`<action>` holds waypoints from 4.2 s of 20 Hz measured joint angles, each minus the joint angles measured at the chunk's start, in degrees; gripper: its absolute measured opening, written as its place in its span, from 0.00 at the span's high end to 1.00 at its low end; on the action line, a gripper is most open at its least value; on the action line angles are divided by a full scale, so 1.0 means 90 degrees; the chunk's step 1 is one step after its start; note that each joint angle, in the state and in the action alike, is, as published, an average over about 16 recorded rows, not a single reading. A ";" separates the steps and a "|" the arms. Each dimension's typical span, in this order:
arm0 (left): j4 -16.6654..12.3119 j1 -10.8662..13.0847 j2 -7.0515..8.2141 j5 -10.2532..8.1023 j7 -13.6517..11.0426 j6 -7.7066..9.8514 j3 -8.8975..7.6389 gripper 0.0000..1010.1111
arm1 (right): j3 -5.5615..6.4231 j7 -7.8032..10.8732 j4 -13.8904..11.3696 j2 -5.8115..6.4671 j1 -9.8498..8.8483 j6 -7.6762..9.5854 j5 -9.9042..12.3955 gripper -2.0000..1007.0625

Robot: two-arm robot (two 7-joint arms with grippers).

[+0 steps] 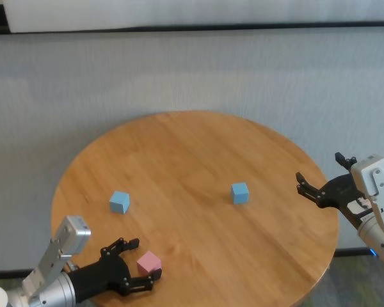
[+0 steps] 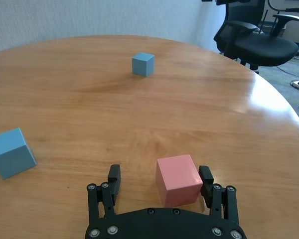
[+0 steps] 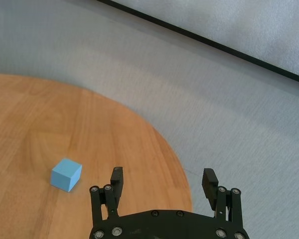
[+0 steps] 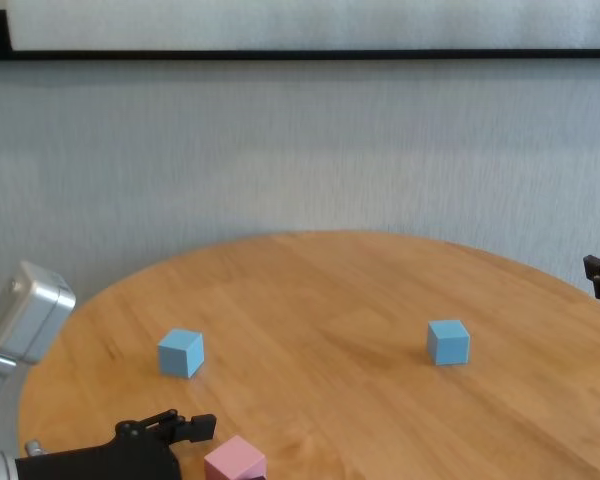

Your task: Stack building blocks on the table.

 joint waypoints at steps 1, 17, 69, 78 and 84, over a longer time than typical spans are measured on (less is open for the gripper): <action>0.0000 -0.0002 -0.0001 0.0002 0.0004 0.0013 0.0002 0.02 | 0.0000 0.0000 0.0000 0.0000 0.0000 0.0000 0.0000 0.01; -0.0110 0.0009 0.0037 0.0083 0.0144 0.0177 0.0015 0.38 | 0.0000 0.0000 0.0000 0.0000 0.0000 0.0000 0.0000 0.01; 0.2019 -0.2094 -0.1186 0.0731 -0.0198 -0.0386 0.0446 0.61 | 0.0000 0.0000 0.0000 0.0000 0.0000 0.0000 0.0000 0.01; 0.2837 -0.2372 -0.1499 0.0755 -0.0368 -0.0621 0.0401 0.61 | 0.0000 0.0000 0.0000 0.0000 0.0000 0.0000 0.0000 0.01; 0.2996 -0.2411 -0.1583 0.0829 -0.0448 -0.0649 0.0403 0.61 | 0.0000 0.0000 0.0000 0.0000 0.0000 0.0000 0.0000 0.01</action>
